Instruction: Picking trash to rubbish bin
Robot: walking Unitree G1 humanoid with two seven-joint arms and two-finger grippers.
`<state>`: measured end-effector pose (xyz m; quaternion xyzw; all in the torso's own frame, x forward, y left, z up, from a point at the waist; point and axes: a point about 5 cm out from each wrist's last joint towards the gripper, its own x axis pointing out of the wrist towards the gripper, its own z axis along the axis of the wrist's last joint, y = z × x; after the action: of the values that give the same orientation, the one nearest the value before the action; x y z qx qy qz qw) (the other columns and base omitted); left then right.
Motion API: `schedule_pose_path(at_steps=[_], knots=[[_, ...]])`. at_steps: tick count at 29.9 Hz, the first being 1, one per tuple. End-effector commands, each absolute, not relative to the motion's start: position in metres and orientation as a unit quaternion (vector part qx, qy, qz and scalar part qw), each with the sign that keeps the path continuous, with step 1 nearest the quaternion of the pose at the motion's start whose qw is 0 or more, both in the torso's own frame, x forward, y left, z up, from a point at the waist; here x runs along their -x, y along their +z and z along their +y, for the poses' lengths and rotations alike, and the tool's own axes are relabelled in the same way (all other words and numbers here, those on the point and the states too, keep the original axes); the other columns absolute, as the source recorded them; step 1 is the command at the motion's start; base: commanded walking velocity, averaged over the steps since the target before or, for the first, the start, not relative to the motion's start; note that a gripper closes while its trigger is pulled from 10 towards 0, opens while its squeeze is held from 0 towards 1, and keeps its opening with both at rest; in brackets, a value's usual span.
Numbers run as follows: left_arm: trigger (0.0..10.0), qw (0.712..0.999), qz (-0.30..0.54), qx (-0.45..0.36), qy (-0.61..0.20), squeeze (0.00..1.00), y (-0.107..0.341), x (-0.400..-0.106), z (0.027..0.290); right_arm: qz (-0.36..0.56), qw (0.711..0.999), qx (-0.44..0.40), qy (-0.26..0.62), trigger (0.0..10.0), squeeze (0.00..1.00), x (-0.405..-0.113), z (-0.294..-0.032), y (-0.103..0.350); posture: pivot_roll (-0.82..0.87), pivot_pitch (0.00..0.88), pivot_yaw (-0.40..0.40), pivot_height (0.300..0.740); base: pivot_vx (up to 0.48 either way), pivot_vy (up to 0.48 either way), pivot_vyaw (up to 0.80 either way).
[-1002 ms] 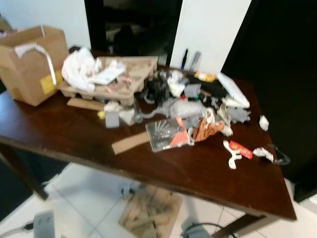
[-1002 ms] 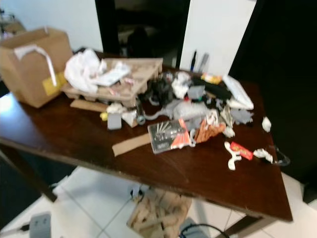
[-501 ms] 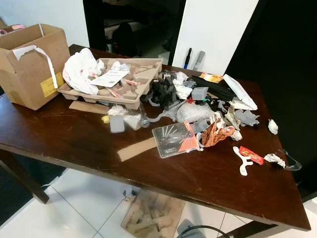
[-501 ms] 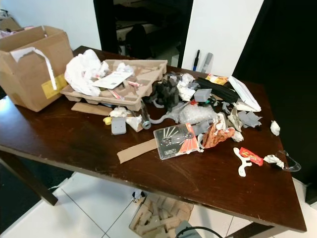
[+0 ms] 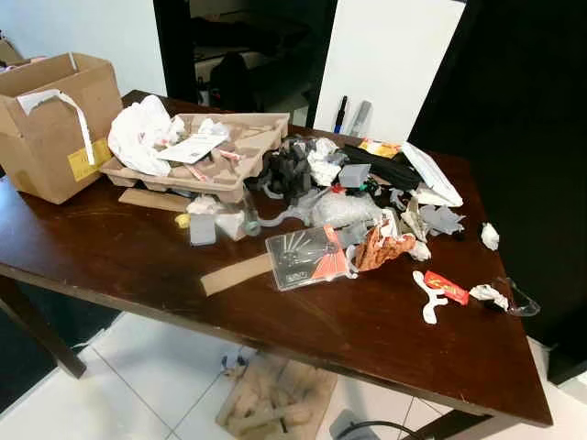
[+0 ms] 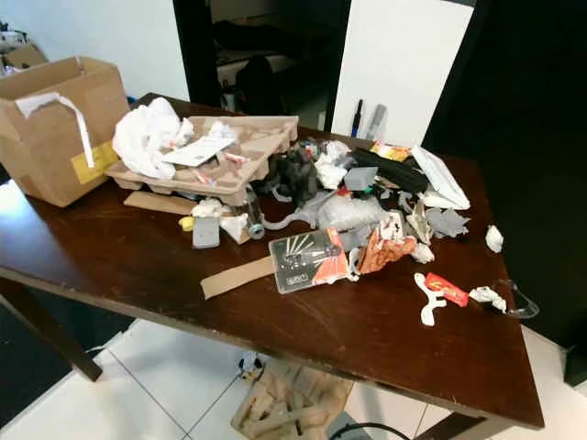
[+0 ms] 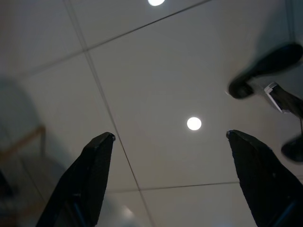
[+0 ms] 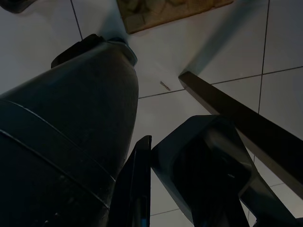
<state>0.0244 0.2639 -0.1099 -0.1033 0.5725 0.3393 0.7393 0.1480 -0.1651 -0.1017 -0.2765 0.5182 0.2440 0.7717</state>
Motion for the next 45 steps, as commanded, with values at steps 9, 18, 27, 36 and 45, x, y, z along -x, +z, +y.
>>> schedule_pose_path(at_steps=[9, 18, 27, 36, 45], knots=[[10.0, 0.623, 0.472, 0.143, 0.607, 0.00, -0.083, 0.045, 0.324, 0.518, 0.763, 0.290, 0.257, 10.0, 0.00, -0.150, -0.167, -0.101, 0.34, 0.089, -0.113, 0.740, 0.000, 0.000, 0.00], [10.0, 0.695, 0.177, -0.003, 0.697, 0.00, 0.027, 0.003, 0.450, 0.508, 0.761, 0.303, 0.268, 10.0, 0.00, -0.161, -0.167, -0.097, 0.37, 0.102, -0.130, 0.740, 0.000, 0.000, 0.00], [10.0, 0.867, -0.135, -0.040, 0.478, 0.00, 0.146, -0.136, 0.456, 0.507, 0.763, 0.297, 0.270, 10.0, 0.00, -0.161, -0.163, -0.097, 0.36, 0.102, -0.127, 0.740, 0.000, 0.000, 0.00], [10.0, 0.967, -0.234, 0.032, 0.095, 0.00, 0.212, -0.231, 0.358, 0.511, 0.764, 0.292, 0.264, 10.0, 0.00, -0.159, -0.166, -0.097, 0.33, 0.094, -0.118, 0.740, 0.000, 0.000, 0.00], [10.0, 0.966, -0.124, 0.070, -0.214, 0.00, 0.186, -0.297, 0.244, 0.511, 0.768, 0.286, 0.258, 10.0, 0.00, -0.159, -0.166, -0.097, 0.30, 0.105, -0.111, 0.740, 0.000, 0.000, 0.00]])
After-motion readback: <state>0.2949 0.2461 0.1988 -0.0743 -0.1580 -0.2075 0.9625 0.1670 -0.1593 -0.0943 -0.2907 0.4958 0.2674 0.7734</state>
